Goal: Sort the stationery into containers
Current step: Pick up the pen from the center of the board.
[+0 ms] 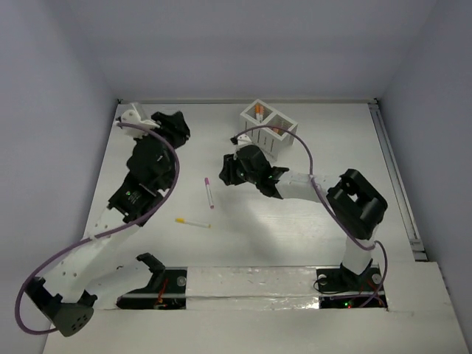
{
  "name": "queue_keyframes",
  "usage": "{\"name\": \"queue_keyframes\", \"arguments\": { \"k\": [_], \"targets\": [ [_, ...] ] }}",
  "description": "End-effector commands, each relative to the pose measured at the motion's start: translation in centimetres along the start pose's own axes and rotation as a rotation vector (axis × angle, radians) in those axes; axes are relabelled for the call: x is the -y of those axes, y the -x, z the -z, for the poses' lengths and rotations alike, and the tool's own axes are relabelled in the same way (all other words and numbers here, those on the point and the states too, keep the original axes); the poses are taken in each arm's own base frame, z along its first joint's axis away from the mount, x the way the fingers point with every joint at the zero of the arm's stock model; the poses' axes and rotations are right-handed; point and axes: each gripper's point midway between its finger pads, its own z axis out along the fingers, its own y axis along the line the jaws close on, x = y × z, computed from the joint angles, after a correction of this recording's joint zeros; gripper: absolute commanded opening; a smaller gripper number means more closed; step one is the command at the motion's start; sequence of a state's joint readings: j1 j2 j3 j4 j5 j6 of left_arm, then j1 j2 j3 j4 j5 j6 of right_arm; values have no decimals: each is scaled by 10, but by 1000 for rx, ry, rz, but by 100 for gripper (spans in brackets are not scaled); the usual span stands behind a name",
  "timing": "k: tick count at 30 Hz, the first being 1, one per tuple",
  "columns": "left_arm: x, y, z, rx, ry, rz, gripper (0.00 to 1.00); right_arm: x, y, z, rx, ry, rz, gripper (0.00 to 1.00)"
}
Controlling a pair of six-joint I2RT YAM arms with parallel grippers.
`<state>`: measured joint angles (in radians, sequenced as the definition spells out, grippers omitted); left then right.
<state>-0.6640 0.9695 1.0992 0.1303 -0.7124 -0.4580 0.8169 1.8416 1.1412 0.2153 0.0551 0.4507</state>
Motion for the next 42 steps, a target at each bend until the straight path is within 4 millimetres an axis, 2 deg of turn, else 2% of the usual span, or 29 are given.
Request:
{"name": "queue_keyframes", "arguments": {
  "k": [1, 2, 3, 4, 6, 7, 8, 9, 12, 15, 16, 17, 21, 23, 27, 29, 32, 35, 36, 38, 41, 42],
  "targets": [
    [-98, -141, 18, -350, 248, -243, 35, -17, -19, -12, -90, 19, 98, 53],
    [-102, -144, 21, -361, 274, -216, 35, -26, -17, -16, -111, 21, 116, 55],
    [-93, -84, 45, -266, 209, -75, 34, -25, -19, -20, -131, 14, 121, 57],
    [-117, -116, 56, -341, 241, -112, 33, -28, -33, -30, -168, 15, 138, 57],
    [-129, -130, 65, -385, 265, -86, 31, -36, -38, -36, -208, 27, 149, 57],
    [-137, -144, 73, -432, 265, -93, 30, -30, -51, -43, -246, 12, 152, 57],
    [-144, -149, 74, -437, 283, -97, 28, -35, -55, -46, -258, 16, 158, 58],
    [-147, -156, 82, -465, 268, -75, 23, -39, -49, -51, -250, 20, 159, 58],
    [-152, -155, 88, -453, 271, -47, 19, -40, -57, -64, -269, 2, 170, 58],
    [-151, -137, 92, -393, 249, 8, 17, -32, -64, -74, -287, -34, 175, 57],
    [-150, -133, 94, -384, 240, 23, 17, -35, -58, -77, -276, -36, 179, 56],
    [-152, -132, 96, -385, 244, 24, 17, -34, -61, -77, -284, -52, 196, 55],
    [-164, -131, 104, -384, 286, 30, 18, -17, -65, -84, -300, -132, 243, 42],
    [-172, -122, 106, -354, 312, 28, 18, -9, -71, -82, -310, -175, 281, 37],
    [-164, -97, 105, -289, 277, 43, 18, 4, -75, -77, -339, -229, 325, 37],
    [-146, -88, 101, -288, 212, 53, 19, 7, -79, -74, -358, -253, 361, 38],
    [-123, -80, 96, -326, 128, -22, 21, 7, -78, -71, -366, -271, 413, 38],
    [-118, -69, 93, -313, 120, -80, 21, 14, -83, -72, -390, -319, 465, 38],
    [-118, -65, 92, -299, 122, -85, 22, 13, -93, -74, -409, -321, 481, 37],
    [-120, -56, 90, -264, 135, -103, 22, 18, -97, -74, -427, -343, 491, 36],
    [-126, -47, 89, -221, 158, -115, 22, 26, -106, -73, -452, -369, 490, 22],
    [-127, -41, 89, -195, 161, -106, 22, 28, -107, -72, -452, -380, 489, 15]
  ]
}}
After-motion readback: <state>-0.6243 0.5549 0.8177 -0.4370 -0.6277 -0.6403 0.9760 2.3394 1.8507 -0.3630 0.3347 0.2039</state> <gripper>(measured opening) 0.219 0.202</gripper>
